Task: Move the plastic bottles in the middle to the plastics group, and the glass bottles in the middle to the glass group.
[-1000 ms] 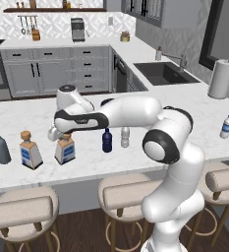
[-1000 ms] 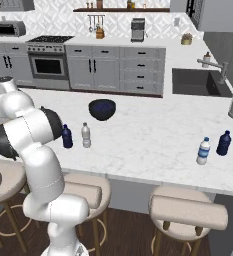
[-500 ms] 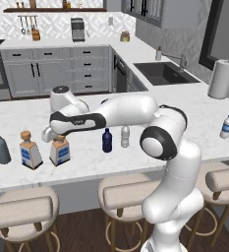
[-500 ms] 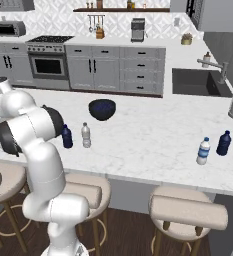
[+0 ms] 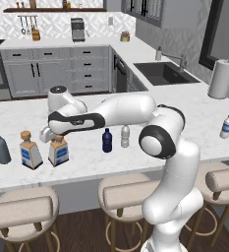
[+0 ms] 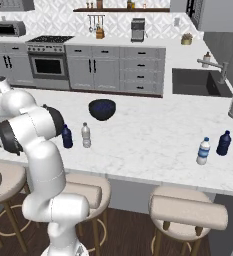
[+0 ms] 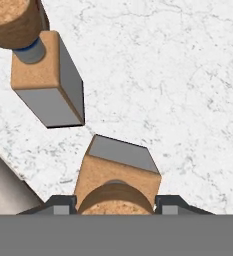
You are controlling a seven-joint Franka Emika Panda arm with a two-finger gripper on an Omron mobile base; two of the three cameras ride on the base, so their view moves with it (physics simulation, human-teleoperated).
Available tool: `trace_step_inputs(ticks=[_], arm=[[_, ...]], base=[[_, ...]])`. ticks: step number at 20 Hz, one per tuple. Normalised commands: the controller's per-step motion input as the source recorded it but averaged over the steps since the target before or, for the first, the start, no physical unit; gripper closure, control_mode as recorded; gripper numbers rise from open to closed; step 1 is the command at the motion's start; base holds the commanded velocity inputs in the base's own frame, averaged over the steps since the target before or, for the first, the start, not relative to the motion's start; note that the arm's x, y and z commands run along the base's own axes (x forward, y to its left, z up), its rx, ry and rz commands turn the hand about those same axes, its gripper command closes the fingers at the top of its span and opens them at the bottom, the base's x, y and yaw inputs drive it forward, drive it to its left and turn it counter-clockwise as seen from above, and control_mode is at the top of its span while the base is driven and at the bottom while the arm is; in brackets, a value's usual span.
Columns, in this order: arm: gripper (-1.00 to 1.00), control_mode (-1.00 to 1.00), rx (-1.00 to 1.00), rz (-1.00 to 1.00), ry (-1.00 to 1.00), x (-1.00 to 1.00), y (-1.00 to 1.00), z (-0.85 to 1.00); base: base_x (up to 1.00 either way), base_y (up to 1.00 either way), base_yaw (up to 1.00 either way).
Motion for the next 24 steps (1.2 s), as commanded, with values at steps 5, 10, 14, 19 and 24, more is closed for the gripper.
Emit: trace_step_inputs(ticks=[5,10,14,19,24], arm=[[1.0,-1.0,0.0,0.0,0.0,0.15,0.0,-0.04],[1.0,-1.0,0.0,0.0,0.0,0.07,0.0,-0.51],[1.0,-1.0,0.0,0.0,0.0,0.01,0.0,-0.43],[1.0,-1.0,0.0,0.0,0.0,0.0,0.0,-0.09],[-1.0,-1.0,0.0,0.0,0.0,0.0,0.0,0.0]], base=[[0.0,0.0,0.0],[0.0,0.0,0.0],[0.0,0.0,0.0],[0.0,0.0,0.0],[0.0,0.0,0.0]])
